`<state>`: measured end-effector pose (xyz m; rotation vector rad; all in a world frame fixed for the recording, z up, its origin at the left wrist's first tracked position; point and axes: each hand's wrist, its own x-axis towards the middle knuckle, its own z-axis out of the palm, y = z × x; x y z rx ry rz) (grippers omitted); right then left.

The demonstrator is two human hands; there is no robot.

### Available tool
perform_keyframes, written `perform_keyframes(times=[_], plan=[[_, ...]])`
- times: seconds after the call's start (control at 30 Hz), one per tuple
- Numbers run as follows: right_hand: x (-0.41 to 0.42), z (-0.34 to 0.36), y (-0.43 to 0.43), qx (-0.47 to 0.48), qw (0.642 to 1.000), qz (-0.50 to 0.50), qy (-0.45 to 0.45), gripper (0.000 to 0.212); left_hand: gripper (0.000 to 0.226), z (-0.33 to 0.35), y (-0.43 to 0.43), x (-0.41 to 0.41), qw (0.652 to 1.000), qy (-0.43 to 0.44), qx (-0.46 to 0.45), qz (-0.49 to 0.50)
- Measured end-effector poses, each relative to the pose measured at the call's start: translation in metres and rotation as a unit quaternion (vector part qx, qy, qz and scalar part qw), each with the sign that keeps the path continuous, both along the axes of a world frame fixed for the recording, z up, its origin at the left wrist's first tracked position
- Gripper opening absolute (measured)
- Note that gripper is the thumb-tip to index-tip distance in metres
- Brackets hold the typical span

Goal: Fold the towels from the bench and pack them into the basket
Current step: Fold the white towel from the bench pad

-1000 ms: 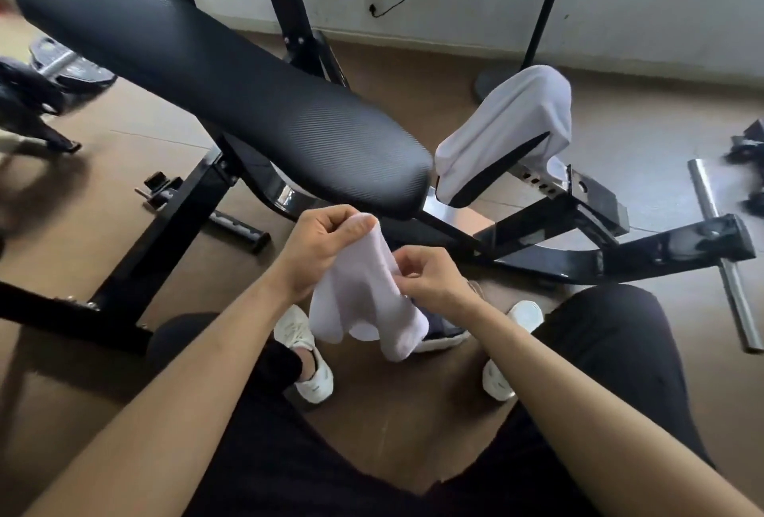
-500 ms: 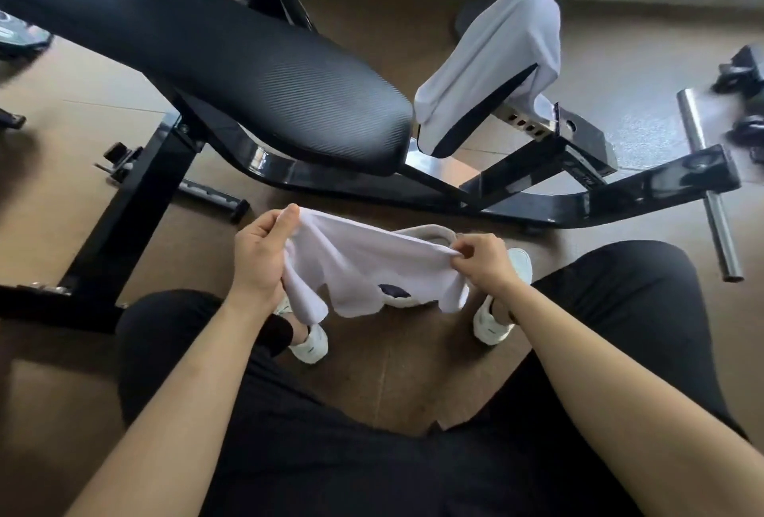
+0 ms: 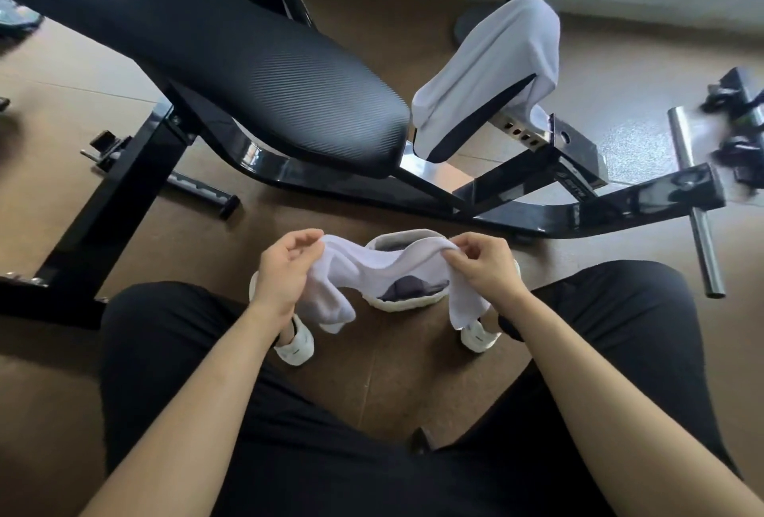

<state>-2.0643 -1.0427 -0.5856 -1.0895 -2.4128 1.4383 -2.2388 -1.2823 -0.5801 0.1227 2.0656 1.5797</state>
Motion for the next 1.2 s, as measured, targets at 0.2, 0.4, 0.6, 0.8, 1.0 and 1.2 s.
perform_keyframes(times=[0.2,0.4,0.6,0.8,1.0,1.2], plan=[[-0.008,0.034,-0.025,-0.020,0.995,0.087,0.036,0.009,0.021,0.014,0.021,0.033,0.993,0.056,0.006,-0.104],[-0.011,0.045,-0.039,0.004,0.979,0.183,0.085,0.014,0.029,0.014,0.034,0.046,0.973,0.086,0.018,-0.213],[-0.011,0.038,-0.046,-0.023,0.980,0.171,0.101,0.019,0.030,0.006,0.024,0.046,0.954,0.084,-0.020,-0.287],[-0.009,0.023,-0.034,-0.069,0.973,0.221,-0.005,0.018,0.006,-0.001,0.016,0.041,0.965,0.127,-0.055,-0.221],[-0.001,0.013,-0.020,-0.131,0.959,0.240,-0.077,0.020,0.006,-0.005,0.011,0.036,0.982,0.104,-0.057,-0.149],[-0.003,0.010,-0.002,-0.179,0.963,0.198,-0.035,0.030,0.010,0.003,0.010,0.019,0.990,0.113,-0.053,-0.060]])
